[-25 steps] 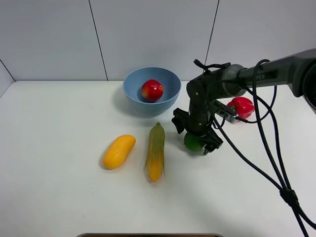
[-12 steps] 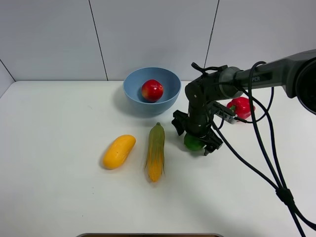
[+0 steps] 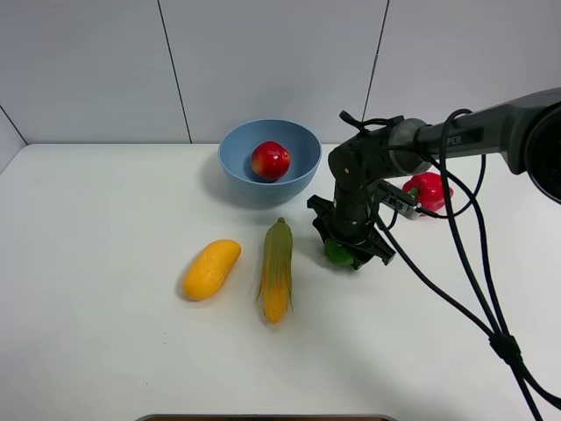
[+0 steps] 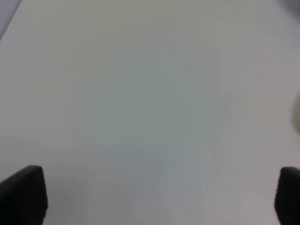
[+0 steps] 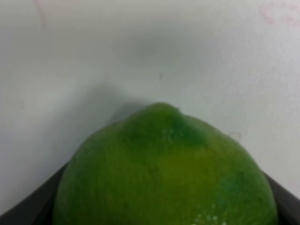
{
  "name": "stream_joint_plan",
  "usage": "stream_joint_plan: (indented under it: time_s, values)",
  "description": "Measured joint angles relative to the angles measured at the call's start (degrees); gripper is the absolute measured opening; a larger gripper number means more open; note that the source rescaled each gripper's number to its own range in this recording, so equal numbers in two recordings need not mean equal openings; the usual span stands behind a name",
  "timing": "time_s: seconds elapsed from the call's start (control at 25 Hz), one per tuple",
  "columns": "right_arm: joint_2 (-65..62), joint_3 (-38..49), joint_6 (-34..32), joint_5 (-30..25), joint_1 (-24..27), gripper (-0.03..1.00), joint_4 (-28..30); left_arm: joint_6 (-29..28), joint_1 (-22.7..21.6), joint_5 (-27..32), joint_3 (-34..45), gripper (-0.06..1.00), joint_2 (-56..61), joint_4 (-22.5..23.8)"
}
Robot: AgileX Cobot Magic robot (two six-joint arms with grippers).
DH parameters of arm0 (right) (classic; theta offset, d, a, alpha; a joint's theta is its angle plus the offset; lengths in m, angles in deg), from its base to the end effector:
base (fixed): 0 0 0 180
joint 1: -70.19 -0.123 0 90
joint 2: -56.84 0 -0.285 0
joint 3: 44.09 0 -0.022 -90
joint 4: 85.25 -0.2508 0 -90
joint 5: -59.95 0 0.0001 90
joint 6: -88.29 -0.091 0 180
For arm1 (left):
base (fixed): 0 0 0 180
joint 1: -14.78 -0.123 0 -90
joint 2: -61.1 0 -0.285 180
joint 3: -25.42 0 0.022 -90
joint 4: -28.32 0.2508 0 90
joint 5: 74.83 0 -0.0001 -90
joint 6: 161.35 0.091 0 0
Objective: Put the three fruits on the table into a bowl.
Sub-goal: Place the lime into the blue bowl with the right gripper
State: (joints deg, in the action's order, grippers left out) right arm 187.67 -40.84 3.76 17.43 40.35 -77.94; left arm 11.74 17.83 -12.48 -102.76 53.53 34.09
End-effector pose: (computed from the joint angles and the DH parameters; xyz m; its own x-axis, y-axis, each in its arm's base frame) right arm 0.3400 0.1860 0.0895 -0.6455 0.7577 -0.0962 0.7575 0.6512 0.0460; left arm -0.0003 0.0081 0.2596 -0.5204 -0.0458 -0.8527 -0.0612 0.9980 -0.0162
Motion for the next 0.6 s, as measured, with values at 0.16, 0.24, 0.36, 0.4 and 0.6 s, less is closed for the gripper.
stream_joint_plan:
  time_s: [0.16, 0.24, 0.36, 0.4, 0.6]
  values:
    - [0.0, 0.0, 0.0, 0.19, -0.06, 0.62, 0.18, 0.0, 0.0, 0.0, 0.0, 1.0, 0.0, 0.0]
    - [0.0, 0.0, 0.0, 0.36, -0.06, 0.62, 0.39, 0.0, 0.0, 0.0, 0.0, 1.0, 0.0, 0.0]
    - [0.0, 0.0, 0.0, 0.48, -0.06, 0.62, 0.82, 0.0, 0.0, 0.0, 0.0, 1.0, 0.0, 0.0]
    - [-0.07, 0.0, 0.0, 0.54, -0.16, 0.62, 0.96, 0.0, 0.0, 0.0, 0.0, 1.0, 0.0, 0.0]
    - [-2.51, 0.0, 0.0, 0.48, -1.11, 0.62, 3.77, 0.0, 0.0, 0.0, 0.0, 1.0, 0.0, 0.0]
